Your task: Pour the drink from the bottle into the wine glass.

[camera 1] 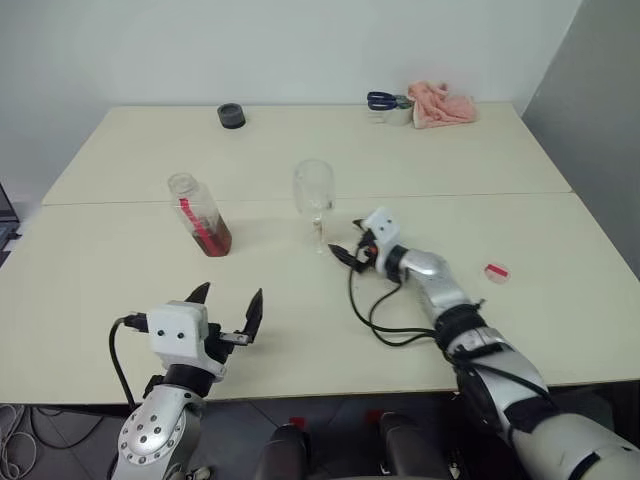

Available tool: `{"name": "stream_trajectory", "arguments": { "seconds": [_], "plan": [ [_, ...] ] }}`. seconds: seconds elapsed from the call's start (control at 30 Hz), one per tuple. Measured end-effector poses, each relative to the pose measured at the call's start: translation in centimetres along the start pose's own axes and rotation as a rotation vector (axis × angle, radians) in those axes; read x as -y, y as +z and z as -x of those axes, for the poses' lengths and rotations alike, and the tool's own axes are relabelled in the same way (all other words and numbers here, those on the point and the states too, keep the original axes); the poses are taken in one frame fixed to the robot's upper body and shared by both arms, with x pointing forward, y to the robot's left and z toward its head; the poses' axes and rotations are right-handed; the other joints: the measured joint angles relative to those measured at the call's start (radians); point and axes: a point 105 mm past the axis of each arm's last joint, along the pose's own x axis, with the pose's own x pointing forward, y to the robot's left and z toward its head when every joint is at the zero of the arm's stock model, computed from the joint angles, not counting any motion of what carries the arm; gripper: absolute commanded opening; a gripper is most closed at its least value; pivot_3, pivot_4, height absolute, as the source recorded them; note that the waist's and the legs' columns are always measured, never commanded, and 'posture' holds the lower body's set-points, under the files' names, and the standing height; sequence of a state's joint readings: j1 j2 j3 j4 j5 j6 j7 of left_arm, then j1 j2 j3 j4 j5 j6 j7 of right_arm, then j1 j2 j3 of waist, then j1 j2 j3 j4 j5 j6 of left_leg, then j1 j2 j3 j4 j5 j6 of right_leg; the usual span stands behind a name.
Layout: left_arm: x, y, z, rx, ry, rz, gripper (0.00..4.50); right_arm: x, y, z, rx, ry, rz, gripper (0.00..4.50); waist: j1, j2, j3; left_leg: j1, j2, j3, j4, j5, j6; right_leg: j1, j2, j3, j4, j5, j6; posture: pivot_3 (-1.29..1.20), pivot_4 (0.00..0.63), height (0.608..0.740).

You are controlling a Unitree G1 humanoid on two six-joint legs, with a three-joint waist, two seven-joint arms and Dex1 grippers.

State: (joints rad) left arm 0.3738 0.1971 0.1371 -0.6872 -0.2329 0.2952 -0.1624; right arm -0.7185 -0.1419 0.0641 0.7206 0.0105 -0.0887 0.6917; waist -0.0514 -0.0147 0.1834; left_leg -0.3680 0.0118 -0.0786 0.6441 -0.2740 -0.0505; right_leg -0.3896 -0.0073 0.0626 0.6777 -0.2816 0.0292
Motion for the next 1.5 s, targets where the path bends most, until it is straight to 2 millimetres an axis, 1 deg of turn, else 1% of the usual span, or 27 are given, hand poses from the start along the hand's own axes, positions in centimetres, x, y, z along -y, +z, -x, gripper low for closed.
{"name": "stream_trajectory", "arguments": {
  "seconds": [0.1, 0.13, 0.2, 0.3, 0.4, 0.47, 0.57, 0.63, 0.87, 1.0, 1.23, 1.37, 1.5],
  "plan": [
    [-1.6, -0.3, -0.5, 0.014, 0.09, -0.003, 4.5, 1.2, 1.0, 4.3, -0.035, 0.014, 0.028, 4.49, 0.004, 0.001, 0.002, -0.001, 0.0, -0.001, 0.0, 0.0, 0.0, 0.0, -0.001, 0.0, 0.0, 0.0, 0.001, 0.0, 0.15, 0.74],
    [-2.3, -0.2, -0.8, 0.026, 0.125, -0.008, 4.5, 1.2, 2.0, 5.9, -0.047, 0.033, 0.041, 4.49, 0.005, 0.0, 0.002, 0.0, -0.001, -0.001, 0.0, 0.0, 0.0, 0.0, 0.0, 0.0, 0.0, -0.001, 0.002, 0.0, 0.15, 0.74],
    [-3.1, -0.1, -1.5, 0.045, 0.161, -0.023, 4.5, 0.6, 3.6, 8.0, -0.07, 0.102, 0.049, 4.49, 0.0, -0.001, 0.003, 0.001, 0.0, 0.0, 0.0, 0.0, 0.0, 0.0, 0.001, 0.0, 0.0, -0.003, 0.005, 0.0, 0.15, 0.74],
    [-4.3, -0.4, -2.9, 0.044, 0.194, -0.041, 4.5, -1.4, 6.4, 9.8, -0.063, 0.256, 0.038, 4.49, -0.005, -0.002, 0.004, 0.003, 0.001, -0.001, 0.0, 0.0, 0.0, 0.001, 0.004, -0.002, 0.001, -0.003, 0.006, 0.0, 0.15, 0.74],
    [-5.2, -0.6, -4.0, 0.031, 0.188, -0.06, 4.5, -3.6, 9.1, 10.6, 0.007, 0.385, -0.023, 4.49, -0.005, -0.003, 0.004, 0.003, 0.002, -0.001, 0.0, 0.0, 0.0, 0.001, 0.006, -0.003, 0.001, -0.003, 0.007, 0.0, 0.15, 0.74],
    [-5.7, -0.5, -4.4, 0.03, 0.189, -0.072, 4.5, -5.0, 10.6, 11.1, 0.05, 0.463, -0.07, 4.49, -0.004, -0.004, 0.004, 0.002, 0.002, -0.001, 0.0, 0.0, 0.0, 0.001, 0.005, -0.003, 0.001, -0.002, 0.007, 0.0, 0.15, 0.74],
    [-6.2, -0.3, -4.9, 0.034, 0.184, -0.078, 4.5, -5.8, 12.3, 11.4, 0.092, 0.506, -0.105, 4.49, -0.001, -0.004, 0.005, 0.001, 0.0, 0.0, 0.0, 0.0, 0.0, 0.0, 0.003, -0.003, -0.001, -0.002, 0.008, 0.0, 0.15, 0.74],
    [-6.4, 0.0, -5.3, 0.039, 0.178, -0.08, 4.5, -6.2, 13.0, 11.5, 0.11, 0.511, -0.11, 4.49, 0.004, -0.005, 0.005, 0.0, 0.0, 0.0, 0.0, 0.0, 0.0, 0.0, 0.002, -0.004, -0.003, 0.0, 0.006, 0.0, 0.15, 0.74],
    [-6.9, 0.7, -7.0, 0.045, 0.139, -0.075, 4.5, -6.2, 13.3, 10.8, 0.131, 0.449, -0.15, 4.49, 0.012, -0.005, 0.005, -0.002, 0.0, -0.001, 0.0, 0.0, 0.0, 0.0, 0.002, -0.005, -0.004, 0.0, 0.006, 0.0, 0.15, 0.74],
    [-7.3, 0.7, -7.6, 0.032, 0.111, -0.082, 4.5, -6.2, 13.4, 10.7, 0.135, 0.425, -0.154, 4.49, 0.013, -0.005, 0.005, -0.002, 0.0, -0.001, 0.0, 0.0, 0.0, 0.0, 0.002, -0.005, -0.004, 0.0, 0.006, 0.0, 0.15, 0.74],
    [-7.4, 0.9, -8.5, 0.027, 0.071, -0.083, 4.5, -6.3, 13.7, 10.7, 0.142, 0.416, -0.151, 4.49, 0.014, -0.005, 0.005, -0.002, 0.0, -0.002, 0.0, 0.0, 0.0, 0.0, 0.002, -0.006, -0.005, 0.0, 0.006, 0.0, 0.15, 0.74],
    [-7.7, 1.2, -9.2, 0.029, 0.061, -0.093, 4.5, -6.1, 13.7, 10.9, 0.129, 0.402, -0.142, 4.49, 0.016, -0.005, 0.005, -0.003, 0.0, -0.002, 0.0, 0.0, 0.0, 0.0, 0.002, -0.007, -0.005, 0.0, 0.006, 0.0, 0.15, 0.74],
    [-7.9, 0.8, -9.9, 0.015, 0.048, -0.082, 4.5, -5.9, 13.7, 10.8, 0.128, 0.388, -0.144, 4.49, 0.016, -0.005, 0.005, -0.003, 0.0, -0.002, 0.0, 0.0, 0.0, 0.0, 0.002, -0.007, -0.005, 0.0, 0.006, 0.0, 0.15, 0.74]
  ]
}}
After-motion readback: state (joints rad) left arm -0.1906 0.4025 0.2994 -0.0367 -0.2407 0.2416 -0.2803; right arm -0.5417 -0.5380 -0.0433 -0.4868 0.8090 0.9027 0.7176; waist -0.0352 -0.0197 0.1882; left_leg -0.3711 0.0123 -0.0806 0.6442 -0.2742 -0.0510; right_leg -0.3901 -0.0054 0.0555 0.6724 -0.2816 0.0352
